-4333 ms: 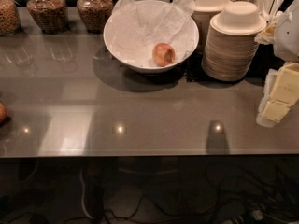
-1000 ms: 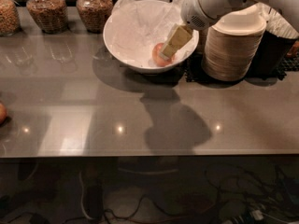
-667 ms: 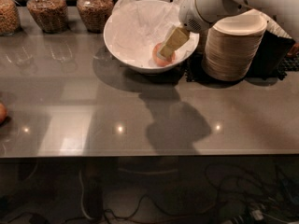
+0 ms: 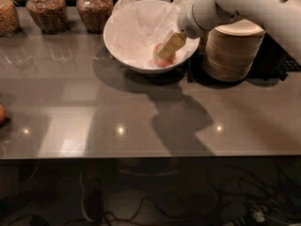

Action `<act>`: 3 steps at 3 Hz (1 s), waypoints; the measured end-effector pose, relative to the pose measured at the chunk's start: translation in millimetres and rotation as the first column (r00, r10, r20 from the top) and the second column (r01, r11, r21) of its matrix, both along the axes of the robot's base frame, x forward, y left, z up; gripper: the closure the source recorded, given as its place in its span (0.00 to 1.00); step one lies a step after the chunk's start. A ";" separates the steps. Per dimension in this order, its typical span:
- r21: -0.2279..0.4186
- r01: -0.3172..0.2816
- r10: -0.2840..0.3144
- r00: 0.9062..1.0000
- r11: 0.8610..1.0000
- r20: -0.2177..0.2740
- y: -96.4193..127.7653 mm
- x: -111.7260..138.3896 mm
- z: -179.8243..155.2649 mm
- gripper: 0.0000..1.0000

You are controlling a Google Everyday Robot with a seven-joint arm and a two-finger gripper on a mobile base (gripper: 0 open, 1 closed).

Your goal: Pick apple from white bowl

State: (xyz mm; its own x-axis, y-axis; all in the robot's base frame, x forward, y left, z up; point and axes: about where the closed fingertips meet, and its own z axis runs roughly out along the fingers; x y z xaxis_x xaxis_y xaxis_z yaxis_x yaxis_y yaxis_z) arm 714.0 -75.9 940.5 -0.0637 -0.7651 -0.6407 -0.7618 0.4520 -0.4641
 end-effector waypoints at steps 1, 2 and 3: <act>0.007 0.000 0.000 0.999 1.000 -0.037 3.1 1.5 -16.1 0.26; 0.015 -0.004 0.005 0.997 1.000 -0.081 7.6 -0.1 -34.0 0.24; 0.020 -0.005 0.007 0.992 1.000 -0.129 12.3 -2.8 -53.9 0.22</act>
Offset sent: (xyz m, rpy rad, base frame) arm -0.0017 0.0075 -0.0470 0.0226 0.1163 0.0022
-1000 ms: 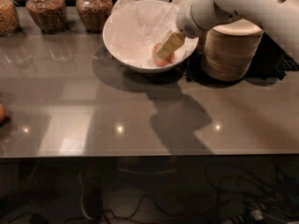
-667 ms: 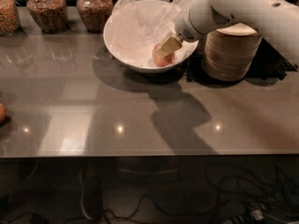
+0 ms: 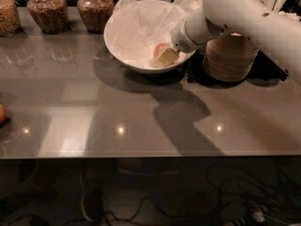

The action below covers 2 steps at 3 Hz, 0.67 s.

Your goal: Pick apple from white bowl

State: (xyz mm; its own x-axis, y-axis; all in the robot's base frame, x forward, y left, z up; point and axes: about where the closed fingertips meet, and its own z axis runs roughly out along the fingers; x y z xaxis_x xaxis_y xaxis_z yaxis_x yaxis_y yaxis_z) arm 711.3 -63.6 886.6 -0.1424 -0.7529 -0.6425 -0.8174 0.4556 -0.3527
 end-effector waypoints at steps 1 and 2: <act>0.004 0.005 -0.005 1.000 1.000 -0.027 2.7 3.5 -14.7 0.23; 0.004 0.014 -0.014 0.999 1.000 -0.043 3.9 10.5 -26.4 0.27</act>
Offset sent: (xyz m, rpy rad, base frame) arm 0.0190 0.0014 -0.0370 0.0054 0.0564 -0.0300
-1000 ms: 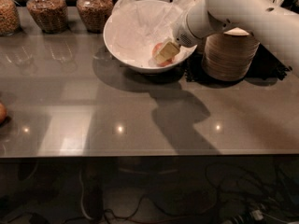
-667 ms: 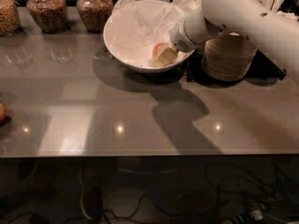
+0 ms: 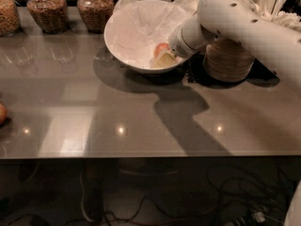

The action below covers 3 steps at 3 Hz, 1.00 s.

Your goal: Pick apple from white bowl

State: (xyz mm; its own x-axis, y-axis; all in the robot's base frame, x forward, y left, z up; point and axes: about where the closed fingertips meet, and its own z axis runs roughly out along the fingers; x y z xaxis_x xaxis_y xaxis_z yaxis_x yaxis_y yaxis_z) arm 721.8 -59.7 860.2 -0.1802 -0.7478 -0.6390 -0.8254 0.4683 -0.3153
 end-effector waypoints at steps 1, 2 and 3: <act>-0.005 0.013 -0.013 1.000 1.000 -0.008 -0.9 7.6 -6.9 0.41; -0.010 0.016 -0.017 1.000 1.000 -0.009 -0.6 10.9 -8.0 0.57; -0.011 0.014 -0.014 1.000 1.000 -0.003 0.6 11.2 -4.9 0.80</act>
Offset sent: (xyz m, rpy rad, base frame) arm 0.0155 -0.0044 -0.0059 -0.0167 0.0051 -0.0292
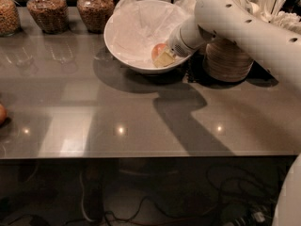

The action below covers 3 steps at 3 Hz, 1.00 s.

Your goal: Pick apple from white bowl

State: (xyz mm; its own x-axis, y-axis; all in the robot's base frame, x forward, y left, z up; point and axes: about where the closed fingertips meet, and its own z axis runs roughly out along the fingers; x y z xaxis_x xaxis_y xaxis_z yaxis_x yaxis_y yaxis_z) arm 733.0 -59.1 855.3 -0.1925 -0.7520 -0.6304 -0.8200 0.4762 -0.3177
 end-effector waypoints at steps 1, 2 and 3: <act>0.004 -0.020 0.020 0.999 1.000 0.034 4.1 -0.1 17.6 1.00; 0.028 -0.047 0.044 0.995 0.998 0.092 4.8 -1.5 44.8 1.00; 0.086 -0.091 0.075 0.982 0.992 0.170 -1.6 -7.5 72.1 1.00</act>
Offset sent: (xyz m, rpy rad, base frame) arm -0.0044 0.0010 0.0818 0.0600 -0.1677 0.0730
